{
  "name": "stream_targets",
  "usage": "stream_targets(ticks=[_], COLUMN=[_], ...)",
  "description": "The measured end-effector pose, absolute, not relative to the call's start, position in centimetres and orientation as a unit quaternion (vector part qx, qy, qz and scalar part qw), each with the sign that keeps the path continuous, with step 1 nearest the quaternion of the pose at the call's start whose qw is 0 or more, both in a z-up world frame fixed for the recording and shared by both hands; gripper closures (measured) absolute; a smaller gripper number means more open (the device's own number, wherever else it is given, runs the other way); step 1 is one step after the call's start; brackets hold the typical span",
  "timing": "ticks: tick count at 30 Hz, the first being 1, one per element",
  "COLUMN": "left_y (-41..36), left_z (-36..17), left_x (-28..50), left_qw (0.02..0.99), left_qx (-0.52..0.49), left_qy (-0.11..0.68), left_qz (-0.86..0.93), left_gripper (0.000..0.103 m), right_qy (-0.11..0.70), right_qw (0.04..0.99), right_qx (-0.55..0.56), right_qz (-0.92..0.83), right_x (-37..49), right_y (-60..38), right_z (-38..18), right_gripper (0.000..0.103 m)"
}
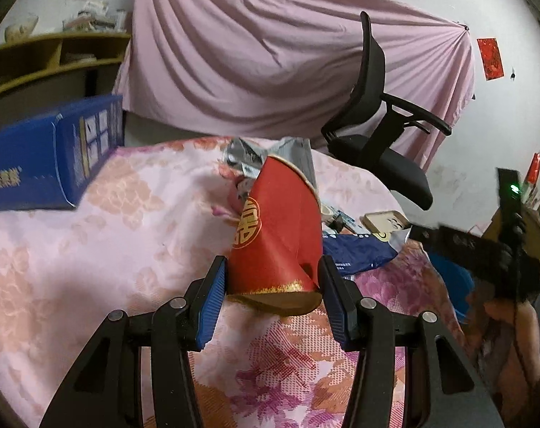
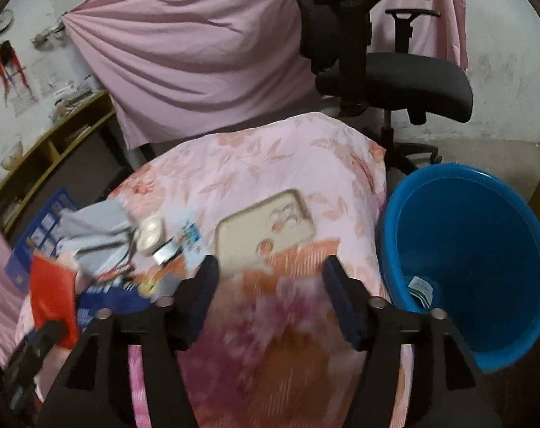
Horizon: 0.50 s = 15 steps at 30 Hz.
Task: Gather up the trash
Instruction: 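Grasp the beige phone case with the right tool while the left tool holds the red cup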
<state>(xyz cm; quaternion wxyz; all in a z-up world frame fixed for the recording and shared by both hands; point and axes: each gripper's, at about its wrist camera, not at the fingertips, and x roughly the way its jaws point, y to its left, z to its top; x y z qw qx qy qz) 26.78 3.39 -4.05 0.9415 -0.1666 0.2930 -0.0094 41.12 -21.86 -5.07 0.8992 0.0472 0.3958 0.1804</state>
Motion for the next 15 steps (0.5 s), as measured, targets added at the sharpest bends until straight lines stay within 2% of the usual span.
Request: stream_targets(ticks=[6,15], left_y=[3.4,3.1], left_z=[-4.0,-4.1], left_x=[27.0,27.5], left_qw=[0.939,0.936], left_qx=[-0.171,-0.167], left_qy=[0.299,0.309], left_qz=[-0.028,-0.024], left_gripper=[0.057,0.057], right_qy=[0.411,0.422], right_qw=[0.890,0.881], right_qx=[-0.009,-0.117], right_qz=[0.198,0.179], right_x=[43.9,44.1], right_y=[-19.6,-16.3], right_z=[-5.8,-6.8], right_gripper=[0.020,0.021])
